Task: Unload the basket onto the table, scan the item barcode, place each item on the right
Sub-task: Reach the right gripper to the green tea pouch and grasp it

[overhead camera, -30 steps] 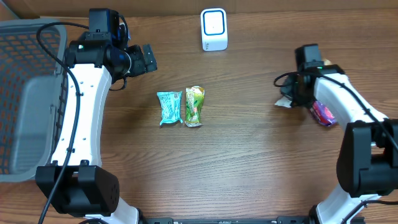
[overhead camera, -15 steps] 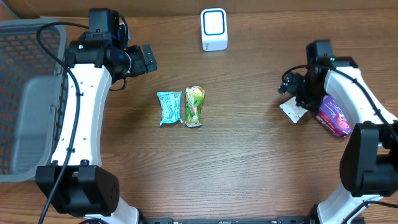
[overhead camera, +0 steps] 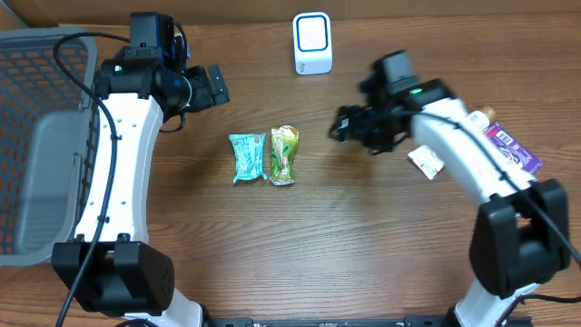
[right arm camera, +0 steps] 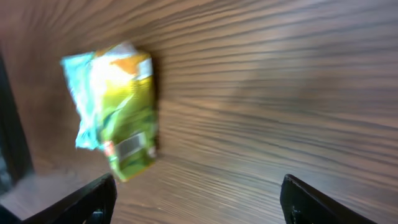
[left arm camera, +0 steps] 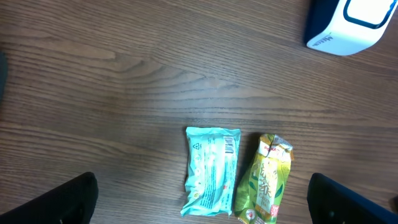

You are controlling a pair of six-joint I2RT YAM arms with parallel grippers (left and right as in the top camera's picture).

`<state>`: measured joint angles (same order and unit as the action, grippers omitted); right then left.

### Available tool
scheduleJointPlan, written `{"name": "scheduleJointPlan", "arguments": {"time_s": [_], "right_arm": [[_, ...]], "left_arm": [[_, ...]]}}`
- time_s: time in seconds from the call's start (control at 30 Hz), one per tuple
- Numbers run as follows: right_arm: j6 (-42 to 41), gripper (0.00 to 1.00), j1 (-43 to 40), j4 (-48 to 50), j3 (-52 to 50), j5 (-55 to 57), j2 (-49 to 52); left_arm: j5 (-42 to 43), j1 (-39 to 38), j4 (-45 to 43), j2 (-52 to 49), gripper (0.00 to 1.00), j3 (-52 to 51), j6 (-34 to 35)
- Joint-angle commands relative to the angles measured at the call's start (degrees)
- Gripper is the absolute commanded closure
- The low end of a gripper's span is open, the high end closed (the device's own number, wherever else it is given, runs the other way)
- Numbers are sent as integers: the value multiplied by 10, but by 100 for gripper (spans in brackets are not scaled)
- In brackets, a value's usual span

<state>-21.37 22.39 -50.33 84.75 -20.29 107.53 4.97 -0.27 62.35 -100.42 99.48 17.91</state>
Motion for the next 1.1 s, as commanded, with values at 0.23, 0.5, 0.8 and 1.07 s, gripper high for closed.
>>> {"name": "scheduleJointPlan", "arguments": {"time_s": [0.23, 0.5, 0.8, 1.07], "right_arm": [[6, 27, 146, 82, 8, 134, 14], [4, 33, 159, 111, 8, 134, 87], [4, 35, 124, 90, 8, 133, 100], [38, 36, 59, 52, 8, 55, 115]], "left_arm": [[4, 1, 0, 8, 0, 9, 5], [4, 1, 0, 8, 0, 9, 5], [4, 1, 0, 8, 0, 9, 5], [4, 1, 0, 8, 0, 9, 5]]}}
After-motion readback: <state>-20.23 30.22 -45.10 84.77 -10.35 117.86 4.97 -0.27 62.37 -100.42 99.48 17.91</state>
